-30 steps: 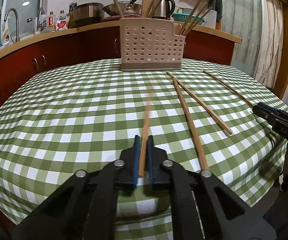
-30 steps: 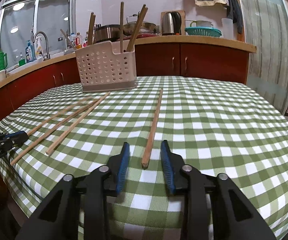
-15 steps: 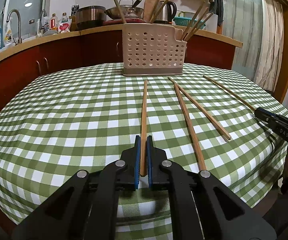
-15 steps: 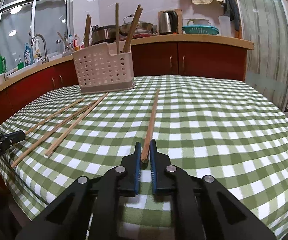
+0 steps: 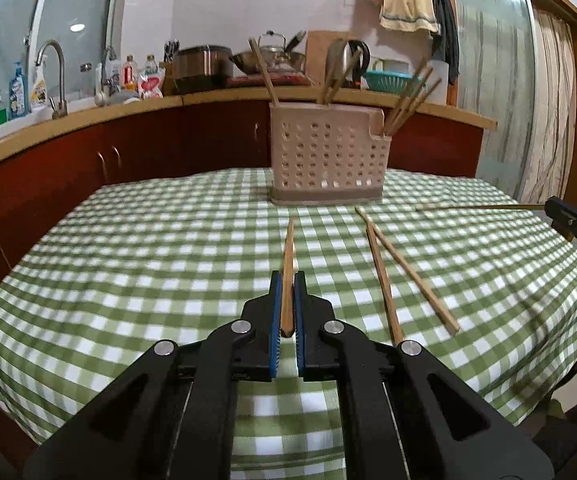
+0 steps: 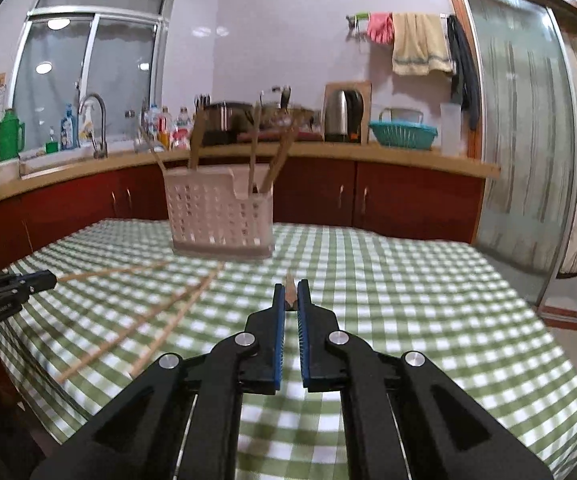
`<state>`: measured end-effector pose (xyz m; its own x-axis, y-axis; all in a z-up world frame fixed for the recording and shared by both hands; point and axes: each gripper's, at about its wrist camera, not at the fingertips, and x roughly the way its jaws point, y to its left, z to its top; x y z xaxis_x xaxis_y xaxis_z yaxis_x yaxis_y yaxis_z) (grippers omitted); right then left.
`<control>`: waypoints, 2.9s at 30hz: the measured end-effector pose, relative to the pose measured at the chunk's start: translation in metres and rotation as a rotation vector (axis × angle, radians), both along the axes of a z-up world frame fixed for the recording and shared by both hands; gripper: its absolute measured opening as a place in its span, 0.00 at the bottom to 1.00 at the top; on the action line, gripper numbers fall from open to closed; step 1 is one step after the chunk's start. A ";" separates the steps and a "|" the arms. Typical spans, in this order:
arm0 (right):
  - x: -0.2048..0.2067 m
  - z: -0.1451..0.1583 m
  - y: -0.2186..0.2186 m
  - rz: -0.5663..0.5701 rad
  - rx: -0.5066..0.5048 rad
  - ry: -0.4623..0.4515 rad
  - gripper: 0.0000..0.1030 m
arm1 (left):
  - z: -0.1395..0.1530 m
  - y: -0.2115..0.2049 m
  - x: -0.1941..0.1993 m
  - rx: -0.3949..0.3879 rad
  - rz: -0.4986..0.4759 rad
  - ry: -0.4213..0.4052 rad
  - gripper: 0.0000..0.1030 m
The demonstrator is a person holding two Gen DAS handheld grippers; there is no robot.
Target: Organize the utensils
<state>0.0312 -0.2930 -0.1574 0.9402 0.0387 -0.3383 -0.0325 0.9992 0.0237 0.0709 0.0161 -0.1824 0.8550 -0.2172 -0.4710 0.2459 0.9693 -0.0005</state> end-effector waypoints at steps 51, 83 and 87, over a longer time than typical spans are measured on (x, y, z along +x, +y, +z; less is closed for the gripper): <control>0.075 0.108 0.007 0.081 0.096 -0.125 0.07 | 0.135 0.007 0.075 -0.115 -0.045 -0.126 0.06; 0.137 0.200 0.010 0.152 0.169 -0.407 0.07 | 0.226 -0.013 0.142 -0.132 -0.090 -0.342 0.06; 0.156 0.193 0.009 0.148 0.174 -0.388 0.07 | 0.214 -0.019 0.163 -0.112 -0.103 -0.293 0.06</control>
<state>0.1871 -0.2845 0.0358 0.9764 0.2070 0.0615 -0.2141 0.9654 0.1492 0.2341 -0.0032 0.0319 0.9215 -0.3460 -0.1765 0.3480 0.9373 -0.0203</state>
